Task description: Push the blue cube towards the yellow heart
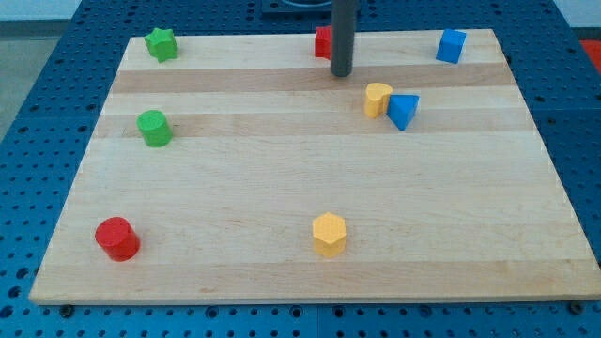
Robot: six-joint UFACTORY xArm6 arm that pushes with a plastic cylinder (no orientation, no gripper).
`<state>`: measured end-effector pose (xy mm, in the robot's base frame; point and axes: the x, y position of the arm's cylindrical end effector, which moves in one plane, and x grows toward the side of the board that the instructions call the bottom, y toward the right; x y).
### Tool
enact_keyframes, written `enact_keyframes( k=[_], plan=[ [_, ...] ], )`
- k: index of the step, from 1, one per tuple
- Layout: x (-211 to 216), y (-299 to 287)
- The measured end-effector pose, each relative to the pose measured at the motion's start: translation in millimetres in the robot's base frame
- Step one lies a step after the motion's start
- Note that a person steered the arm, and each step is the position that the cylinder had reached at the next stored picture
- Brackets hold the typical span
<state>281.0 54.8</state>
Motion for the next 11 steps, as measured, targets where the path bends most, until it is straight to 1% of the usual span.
enact_keyframes(
  k=[2, 4, 5, 6, 7, 8, 11],
  plan=[
    [1, 64],
    [21, 132],
    [21, 179],
    [3, 206],
    [-30, 208],
    [-48, 208],
    [-57, 163]
  ],
)
